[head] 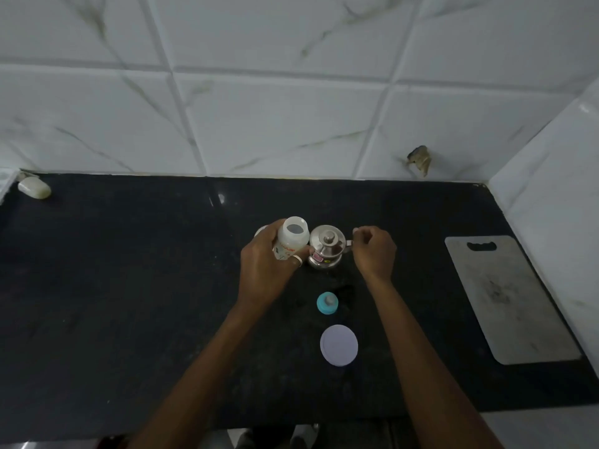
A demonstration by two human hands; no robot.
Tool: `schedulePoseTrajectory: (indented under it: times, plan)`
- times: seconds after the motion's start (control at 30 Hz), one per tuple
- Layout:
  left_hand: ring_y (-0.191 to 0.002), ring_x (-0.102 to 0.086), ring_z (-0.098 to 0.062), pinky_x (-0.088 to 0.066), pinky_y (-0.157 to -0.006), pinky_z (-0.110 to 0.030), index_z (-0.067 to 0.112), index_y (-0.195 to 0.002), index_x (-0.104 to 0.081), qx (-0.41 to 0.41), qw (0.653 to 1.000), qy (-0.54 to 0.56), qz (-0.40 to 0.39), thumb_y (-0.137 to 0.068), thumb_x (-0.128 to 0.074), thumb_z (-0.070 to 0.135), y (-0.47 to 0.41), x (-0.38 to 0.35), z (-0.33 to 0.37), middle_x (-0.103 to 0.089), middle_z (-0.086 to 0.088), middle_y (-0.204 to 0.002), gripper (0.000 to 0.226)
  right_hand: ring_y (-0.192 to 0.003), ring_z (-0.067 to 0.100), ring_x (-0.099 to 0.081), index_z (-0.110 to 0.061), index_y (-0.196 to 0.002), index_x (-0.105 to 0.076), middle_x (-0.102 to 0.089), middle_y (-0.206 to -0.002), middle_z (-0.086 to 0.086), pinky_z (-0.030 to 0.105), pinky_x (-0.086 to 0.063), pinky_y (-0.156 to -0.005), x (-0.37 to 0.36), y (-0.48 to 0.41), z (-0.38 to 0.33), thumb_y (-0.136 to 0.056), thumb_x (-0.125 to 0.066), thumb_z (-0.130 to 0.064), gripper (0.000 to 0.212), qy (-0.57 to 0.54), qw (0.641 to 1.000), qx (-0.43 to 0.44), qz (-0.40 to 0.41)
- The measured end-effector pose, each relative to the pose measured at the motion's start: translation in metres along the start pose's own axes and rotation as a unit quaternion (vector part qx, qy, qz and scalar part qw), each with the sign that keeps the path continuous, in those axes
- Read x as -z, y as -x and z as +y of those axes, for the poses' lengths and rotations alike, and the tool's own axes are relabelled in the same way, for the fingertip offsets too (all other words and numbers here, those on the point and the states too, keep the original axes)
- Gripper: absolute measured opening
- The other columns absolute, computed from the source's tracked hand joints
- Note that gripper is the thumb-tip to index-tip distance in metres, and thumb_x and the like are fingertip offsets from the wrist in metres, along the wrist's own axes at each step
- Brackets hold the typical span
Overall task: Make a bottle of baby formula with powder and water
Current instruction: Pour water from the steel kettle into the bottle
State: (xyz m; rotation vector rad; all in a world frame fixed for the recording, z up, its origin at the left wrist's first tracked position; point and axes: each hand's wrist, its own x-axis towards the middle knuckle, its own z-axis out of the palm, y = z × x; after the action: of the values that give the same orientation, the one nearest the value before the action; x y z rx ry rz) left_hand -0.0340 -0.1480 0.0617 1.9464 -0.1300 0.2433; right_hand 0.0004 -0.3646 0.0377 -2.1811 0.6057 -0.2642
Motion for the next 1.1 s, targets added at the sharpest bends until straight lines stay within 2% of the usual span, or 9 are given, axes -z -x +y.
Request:
schedulePoseTrajectory:
  times: [0.13, 0.27, 0.43, 0.63, 0.7, 0.83, 0.97, 1.07, 1.1]
  plan:
    - [-0.109, -0.067, 0.0, -0.052, -0.089, -0.011, 0.032, -0.122, -0.066, 0.007, 1.0, -0.006, -0.006, -0.076, -0.091, 0.035, 0.01, -0.018, -0.001, -0.07, 0.022, -0.112, 0.052, -0.084, 0.024, -0.072, -0.013, -0.085, -0.068, -0.073, -0.086, 0.008, 0.048, -0.058, -0.084, -0.009, -0.008, 0.019, -0.102, -0.058, -0.029, 0.025, -0.071, 0.996, -0.046, -0.037]
    - [-0.108, -0.064, 0.01, -0.047, -0.086, -0.004, 0.047, -0.12, -0.06, 0.021, 1.0, -0.01, 0.0, -0.076, -0.09, 0.038, 0.017, -0.032, -0.001, -0.065, 0.04, -0.109, 0.054, -0.073, 0.015, -0.072, -0.015, -0.084, -0.068, -0.072, -0.079, 0.004, 0.032, -0.057, -0.064, -0.02, -0.019, 0.037, -0.102, -0.055, -0.046, 0.038, -0.101, 0.986, -0.099, -0.087]
    - [-0.106, -0.068, 0.004, -0.052, -0.085, -0.009, 0.044, -0.119, -0.064, 0.04, 0.999, -0.017, 0.014, -0.075, -0.088, 0.046, 0.025, -0.045, -0.005, -0.071, 0.028, -0.11, 0.05, -0.058, 0.006, -0.067, -0.005, -0.083, -0.066, -0.071, -0.072, 0.007, 0.018, -0.05, -0.05, -0.029, -0.025, 0.057, -0.101, -0.052, -0.053, 0.053, -0.163, 0.975, -0.081, -0.126]
    - [-0.108, -0.065, 0.011, -0.048, -0.087, -0.004, 0.034, -0.124, -0.064, 0.04, 0.998, -0.039, 0.026, -0.075, -0.09, 0.04, 0.034, -0.047, -0.01, -0.066, 0.032, -0.11, 0.056, -0.053, 0.007, -0.059, -0.007, -0.076, -0.062, -0.062, -0.061, 0.0, 0.016, -0.046, -0.047, -0.035, -0.03, 0.064, -0.099, -0.049, -0.059, 0.058, -0.2, 0.965, -0.048, -0.162]
    - [-0.108, -0.062, 0.015, -0.047, -0.087, -0.003, 0.037, -0.125, -0.06, 0.041, 0.998, -0.044, 0.027, -0.076, -0.09, 0.039, 0.036, -0.046, -0.011, -0.062, 0.036, -0.11, 0.058, -0.052, 0.008, -0.057, -0.008, -0.072, -0.061, -0.06, -0.06, 0.0, 0.017, -0.044, -0.046, -0.037, -0.031, 0.065, -0.098, -0.05, -0.06, 0.059, -0.2, 0.962, -0.043, -0.18]
    - [-0.107, -0.064, 0.014, -0.047, -0.087, -0.004, 0.039, -0.124, -0.06, 0.047, 0.997, -0.042, 0.033, -0.075, -0.09, 0.039, 0.039, -0.043, -0.011, -0.063, 0.036, -0.109, 0.057, -0.057, 0.009, -0.05, -0.004, -0.074, -0.062, -0.058, -0.064, 0.002, 0.019, -0.041, -0.048, -0.041, -0.031, 0.065, -0.097, -0.053, -0.06, 0.061, -0.224, 0.952, -0.041, -0.206]
    - [-0.109, -0.063, 0.014, -0.048, -0.088, -0.005, 0.042, -0.124, -0.059, 0.052, 0.998, -0.033, 0.032, -0.076, -0.089, 0.039, 0.04, -0.037, -0.008, -0.063, 0.04, -0.108, 0.057, -0.071, 0.024, -0.048, 0.005, -0.087, -0.064, -0.061, -0.078, 0.019, 0.031, -0.04, -0.059, -0.042, -0.028, 0.068, -0.099, -0.055, -0.053, 0.06, -0.264, 0.939, -0.048, -0.217]
    - [-0.111, -0.063, 0.012, -0.049, -0.091, -0.006, 0.034, -0.125, -0.062, 0.051, 0.998, -0.031, 0.034, -0.075, -0.09, 0.036, 0.04, -0.029, -0.006, -0.064, 0.033, -0.113, 0.057, -0.082, 0.048, -0.058, 0.011, -0.101, -0.063, -0.06, -0.106, 0.042, 0.041, -0.043, -0.076, -0.039, -0.022, 0.064, -0.101, -0.057, -0.045, 0.057, -0.296, 0.931, -0.058, -0.206]
    - [-0.112, -0.064, 0.009, -0.05, -0.092, -0.008, 0.03, -0.126, -0.064, 0.05, 0.998, -0.029, 0.037, -0.075, -0.091, 0.035, 0.039, -0.026, -0.005, -0.066, 0.028, -0.116, 0.057, -0.084, 0.047, -0.059, 0.014, -0.104, -0.06, -0.055, -0.113, 0.045, 0.042, -0.042, -0.078, -0.037, -0.02, 0.061, -0.101, -0.058, -0.043, 0.058, -0.304, 0.93, -0.06, -0.2]
